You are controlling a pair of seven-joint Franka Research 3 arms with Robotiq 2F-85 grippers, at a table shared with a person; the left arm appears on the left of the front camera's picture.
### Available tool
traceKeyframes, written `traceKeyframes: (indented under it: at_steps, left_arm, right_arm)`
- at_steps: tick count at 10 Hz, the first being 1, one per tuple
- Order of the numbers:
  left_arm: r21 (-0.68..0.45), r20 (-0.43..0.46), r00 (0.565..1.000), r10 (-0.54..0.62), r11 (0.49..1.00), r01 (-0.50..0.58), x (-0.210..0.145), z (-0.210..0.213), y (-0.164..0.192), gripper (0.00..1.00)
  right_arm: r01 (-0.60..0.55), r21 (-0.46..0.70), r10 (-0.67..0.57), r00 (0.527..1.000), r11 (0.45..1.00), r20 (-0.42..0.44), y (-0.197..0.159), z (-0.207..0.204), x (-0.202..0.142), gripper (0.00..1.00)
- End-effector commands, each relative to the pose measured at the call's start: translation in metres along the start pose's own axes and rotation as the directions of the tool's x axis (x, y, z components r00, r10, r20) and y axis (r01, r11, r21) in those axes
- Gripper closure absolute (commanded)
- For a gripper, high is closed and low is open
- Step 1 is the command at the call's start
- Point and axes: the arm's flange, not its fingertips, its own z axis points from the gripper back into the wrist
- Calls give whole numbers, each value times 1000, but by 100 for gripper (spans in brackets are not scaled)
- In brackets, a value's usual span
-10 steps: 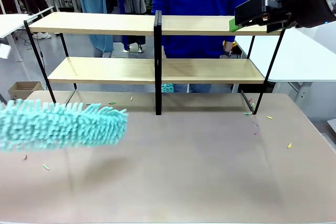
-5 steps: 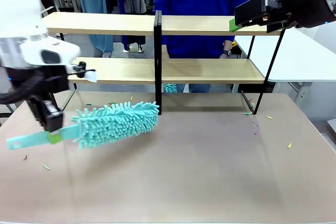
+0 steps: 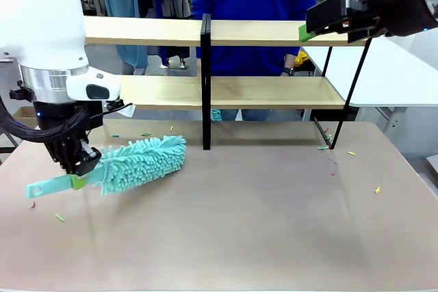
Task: Clean the shelves.
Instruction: Clean another randomly selected level of the Shelf with the Duster.
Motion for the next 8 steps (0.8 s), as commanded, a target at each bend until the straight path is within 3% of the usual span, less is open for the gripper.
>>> traceKeyframes:
  at_steps: [1, 3, 8]
  left_arm:
    - [-11, 81, 997, 3, 1000, -2, -2, 9, -6, 88]
    - [-11, 30, 1000, -3, 1000, 3, 1, 5, -3, 88]
    - [74, 116, 976, 187, 978, -196, 44, -21, -42, 88]
  right_arm:
    - [2, -1, -2, 1000, 1000, 3, 0, 0, 1, 0]
    - [2, -1, -2, 1000, 1000, 3, 0, 0, 1, 0]
    - [2, -1, -2, 1000, 1000, 3, 0, 0, 1, 0]
